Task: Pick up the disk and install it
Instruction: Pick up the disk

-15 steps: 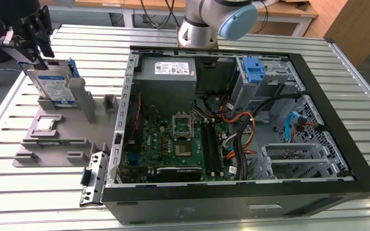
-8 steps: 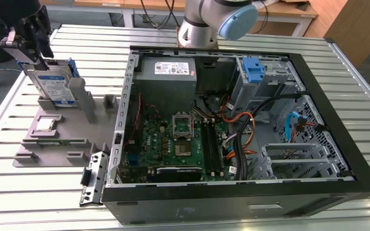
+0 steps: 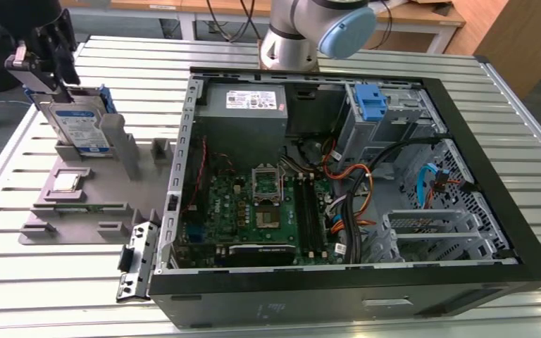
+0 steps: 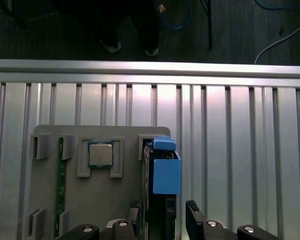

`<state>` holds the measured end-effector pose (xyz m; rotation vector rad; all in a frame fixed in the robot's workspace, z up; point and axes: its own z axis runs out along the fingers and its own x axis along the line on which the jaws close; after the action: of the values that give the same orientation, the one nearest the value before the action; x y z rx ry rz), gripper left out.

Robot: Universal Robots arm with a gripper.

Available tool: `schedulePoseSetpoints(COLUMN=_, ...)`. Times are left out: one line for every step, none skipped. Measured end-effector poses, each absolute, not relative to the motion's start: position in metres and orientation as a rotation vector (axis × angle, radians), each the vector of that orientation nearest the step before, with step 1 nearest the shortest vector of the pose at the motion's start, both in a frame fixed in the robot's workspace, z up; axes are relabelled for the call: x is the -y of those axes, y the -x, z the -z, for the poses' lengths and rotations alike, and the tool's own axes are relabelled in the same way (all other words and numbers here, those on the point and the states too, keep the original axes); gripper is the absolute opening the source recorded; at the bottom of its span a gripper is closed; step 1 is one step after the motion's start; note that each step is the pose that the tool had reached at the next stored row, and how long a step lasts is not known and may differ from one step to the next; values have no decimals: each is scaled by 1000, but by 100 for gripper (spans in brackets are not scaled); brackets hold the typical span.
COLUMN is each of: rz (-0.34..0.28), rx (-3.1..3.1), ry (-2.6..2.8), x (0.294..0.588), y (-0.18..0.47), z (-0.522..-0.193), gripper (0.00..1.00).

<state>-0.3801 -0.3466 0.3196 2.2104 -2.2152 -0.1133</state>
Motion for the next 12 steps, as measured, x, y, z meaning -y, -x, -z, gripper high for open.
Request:
schedulePoseSetpoints(rz=113, rx=2213, ry=-2213, x=346, y=380, z=-318, gripper=49)
schedulePoseSetpoints(rz=113, rx=2211, ry=-2214, x=346, y=380, z=-317, gripper=49)
schedulePoseSetpoints(rz=113, rx=2210, ry=-2216, x=346, y=381, z=-317, gripper=49)
schedulePoseSetpoints(rz=113, rx=2208, ry=-2217, x=346, y=381, z=-316, gripper=49)
schedulePoseSetpoints(rz=113, rx=2208, ry=-2217, x=346, y=381, z=-316, gripper=49)
schedulePoseSetpoints(rz=113, rx=2208, ry=-2217, x=346, y=381, z=-316, gripper=49)
schedulePoseSetpoints(rz=113, rx=2208, ry=-2217, x=346, y=381, z=-316, gripper=49)
schedulePoseSetpoints(rz=113, rx=2208, ry=-2217, x=346, y=381, z=-316, gripper=49)
schedulePoseSetpoints(rz=113, rx=2208, ry=-2217, x=346, y=381, z=-316, gripper=49)
schedulePoseSetpoints(rz=112, rx=2209, ry=-2218, x=346, y=381, z=-315, gripper=49)
schedulePoseSetpoints(rz=112, rx=2208, ry=-2218, x=346, y=381, z=-314, gripper=49)
schedulePoseSetpoints(rz=112, rx=2208, ry=-2218, x=346, y=381, z=-313, gripper=49)
